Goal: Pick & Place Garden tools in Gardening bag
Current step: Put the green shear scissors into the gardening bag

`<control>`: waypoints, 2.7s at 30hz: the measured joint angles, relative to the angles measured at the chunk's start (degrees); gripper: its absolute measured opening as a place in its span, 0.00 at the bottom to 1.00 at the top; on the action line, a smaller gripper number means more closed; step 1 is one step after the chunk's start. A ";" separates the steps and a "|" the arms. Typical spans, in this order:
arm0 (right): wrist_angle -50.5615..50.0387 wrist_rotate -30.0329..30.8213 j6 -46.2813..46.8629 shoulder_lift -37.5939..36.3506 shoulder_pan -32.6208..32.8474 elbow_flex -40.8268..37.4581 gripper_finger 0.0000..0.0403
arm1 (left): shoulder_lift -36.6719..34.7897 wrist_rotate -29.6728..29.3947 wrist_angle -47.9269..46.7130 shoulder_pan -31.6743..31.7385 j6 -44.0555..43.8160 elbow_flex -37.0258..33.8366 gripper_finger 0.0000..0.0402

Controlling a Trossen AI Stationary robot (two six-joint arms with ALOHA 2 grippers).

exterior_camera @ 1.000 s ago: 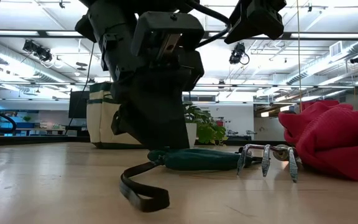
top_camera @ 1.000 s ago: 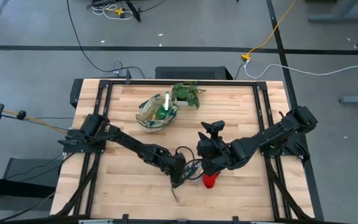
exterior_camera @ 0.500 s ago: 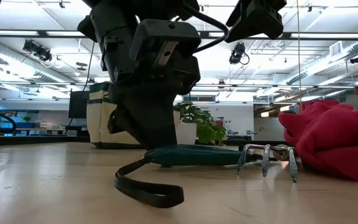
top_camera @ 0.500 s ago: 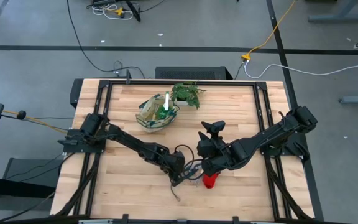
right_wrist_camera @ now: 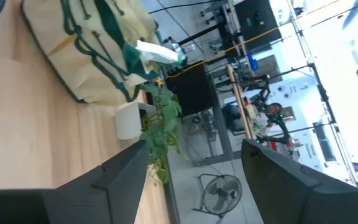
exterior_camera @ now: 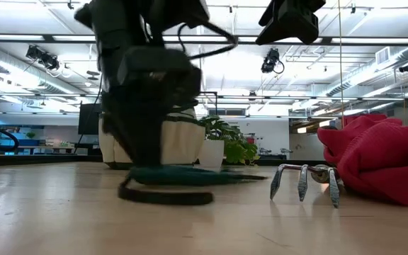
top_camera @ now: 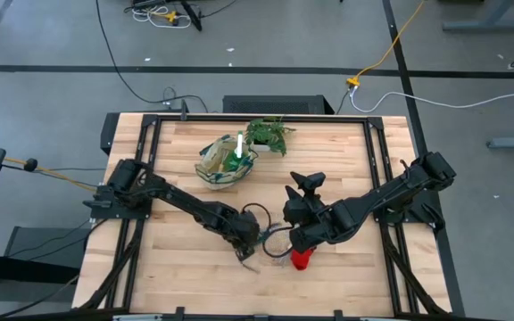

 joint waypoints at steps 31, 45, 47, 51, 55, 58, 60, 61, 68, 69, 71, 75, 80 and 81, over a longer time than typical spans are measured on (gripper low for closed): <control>-0.23 0.62 1.50 0.00 0.02 -0.01 0.65 | -4.23 -30.96 -61.32 -4.16 -6.72 34.73 0.12; -0.19 0.64 1.50 0.00 -0.02 -0.01 0.65 | -25.73 -43.03 -61.36 -4.18 -14.56 18.72 0.12; -0.13 0.63 1.50 0.00 -0.02 0.01 0.65 | -29.03 -43.99 -59.73 -4.17 -16.00 14.60 0.12; 0.14 0.68 1.50 0.00 -0.04 0.01 0.65 | -35.92 -44.68 -52.14 -4.17 -16.40 5.58 0.12; 0.55 0.78 1.50 0.00 -0.04 0.00 0.65 | -41.82 -48.53 -44.60 -4.21 -16.19 -2.51 0.12; 0.70 0.79 1.50 0.00 -0.04 -0.01 0.65 | -45.58 -52.16 -39.64 -4.17 -16.15 -7.90 0.12; 0.77 0.79 1.50 0.00 -0.04 -0.01 0.65 | -47.72 -53.29 -35.63 -4.03 -14.91 -11.36 0.12; 0.79 0.79 1.50 0.00 -0.04 0.01 0.65 | -48.51 -53.59 -32.91 -3.87 -14.07 -13.02 0.12; 1.75 0.82 1.50 0.00 -0.04 -0.01 0.65 | -52.28 -58.50 -12.77 -2.40 -1.94 -23.76 0.12; 1.91 0.79 1.50 0.00 -0.04 0.01 0.65 | -52.29 -59.33 -9.82 -1.88 0.04 -24.82 0.12; 2.22 0.77 1.50 0.00 -0.04 -0.01 0.65 | -52.41 -59.55 -4.29 -0.83 3.76 -26.70 0.12; 2.26 0.72 1.52 0.00 -0.07 0.01 0.65 | -52.46 -58.11 6.65 1.77 11.89 -30.63 0.12; 2.32 0.68 1.56 0.00 -0.09 0.00 0.65 | -52.46 -53.74 19.43 5.09 18.59 -35.25 0.12; 2.37 0.66 1.57 0.00 -0.09 0.00 0.65 | -52.46 -52.51 21.59 5.73 19.92 -36.04 0.12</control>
